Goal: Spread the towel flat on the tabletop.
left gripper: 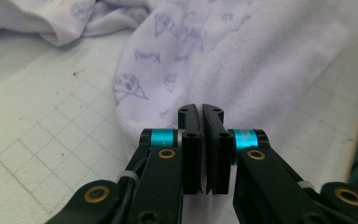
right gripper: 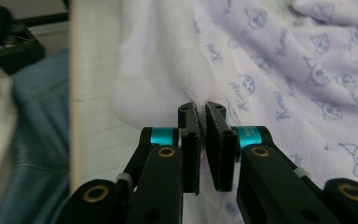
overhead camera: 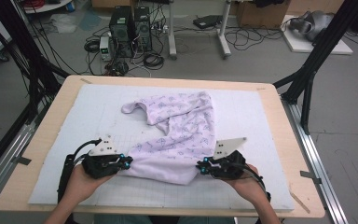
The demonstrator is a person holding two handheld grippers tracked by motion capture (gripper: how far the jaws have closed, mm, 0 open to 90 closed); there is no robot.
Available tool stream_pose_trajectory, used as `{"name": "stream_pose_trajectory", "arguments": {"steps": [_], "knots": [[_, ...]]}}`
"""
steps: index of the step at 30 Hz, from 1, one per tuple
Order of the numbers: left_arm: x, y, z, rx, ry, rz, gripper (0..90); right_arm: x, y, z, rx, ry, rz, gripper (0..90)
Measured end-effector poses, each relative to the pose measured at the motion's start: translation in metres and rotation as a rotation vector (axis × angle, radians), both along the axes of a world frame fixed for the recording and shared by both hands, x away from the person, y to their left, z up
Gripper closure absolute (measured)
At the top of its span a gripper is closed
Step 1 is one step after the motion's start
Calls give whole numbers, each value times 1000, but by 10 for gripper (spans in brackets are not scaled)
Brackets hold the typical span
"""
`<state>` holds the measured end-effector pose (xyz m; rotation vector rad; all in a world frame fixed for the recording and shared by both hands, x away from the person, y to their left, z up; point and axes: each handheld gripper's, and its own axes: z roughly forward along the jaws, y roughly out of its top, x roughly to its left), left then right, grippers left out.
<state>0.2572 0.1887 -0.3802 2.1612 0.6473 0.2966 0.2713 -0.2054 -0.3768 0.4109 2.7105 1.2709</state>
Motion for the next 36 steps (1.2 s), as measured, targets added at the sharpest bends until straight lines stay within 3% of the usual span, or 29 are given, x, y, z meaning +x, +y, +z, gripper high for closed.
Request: {"name": "stream_pose_trajectory", "arguments": {"steps": [3, 6, 7, 8, 9, 12, 13, 14, 15, 16, 18, 19, 21, 23, 26, 27, 28, 29, 30, 31, 33, 36], "knots": [[-12, -1, 7, -6, -4, -17, 859, -19, -6, 14, 3, 4, 45, 849], [-29, -3, 11, -27, 6, -69, 856, -31, -9, 21, 4, 1, 83, 848], [-33, -3, 12, -30, 8, -84, 786, -39, -15, 27, 52, 13, 116, 819], [-35, -4, 12, -31, 7, -92, 786, -39, -15, 27, 52, 13, 116, 819], [-35, -4, 11, -27, 6, -90, 633, -39, -19, 30, 85, 11, 104, 772], [-27, -4, 7, -24, 9, -69, 569, -33, -20, 27, 77, 0, 66, 698], [-18, -6, 1, -21, 5, -63, 552, -23, -19, 19, 52, 3, 36, 653], [-18, -6, 1, -21, 5, -63, 557, -18, -18, 12, 33, -7, 9, 625], [-6, -9, -9, -9, 7, -45, 560, -13, -17, 5, 15, 0, -17, 618], [-6, -9, -9, -9, 7, -45, 565, -13, -17, 5, 15, 0, -17, 618], [6, -14, -20, 26, 7, -27, 566, 5, -17, -19, -18, 27, -77, 573], [13, -17, -26, 24, 26, -17, 566, 5, -17, -19, -18, 27, -77, 573], [24, -21, -37, 40, 48, 4, 553, 12, -17, -34, -41, 51, -96, 538], [31, -27, -46, 80, 46, 11, 542, 16, -14, -46, -77, 67, -103, 528], [39, -33, -55, 126, 52, -7, 615, 17, -11, -55, -110, 74, -107, 536], [39, -33, -56, 121, 46, -9, 692, 19, -9, -61, -105, 78, -110, 571], [40, -34, -56, 120, 42, -8, 692, 19, -9, -61, -105, 78, -110, 571], [39, -34, -55, 125, 38, -9, 829, 19, -11, -63, -77, 73, -129, 672], [39, -34, -55, 126, 41, -19, 845, 19, -13, -63, -56, 81, -141, 744], [38, -34, -55, 133, 37, -16, 845, 19, -13, -63, -56, 81, -141, 744], [33, -34, -52, 132, 22, -11, 859, 20, -15, -63, -28, 97, -140, 832], [26, -28, -44, 102, -1, -1, 860, 17, -14, -59, -18, 95, -128, 838]]}}
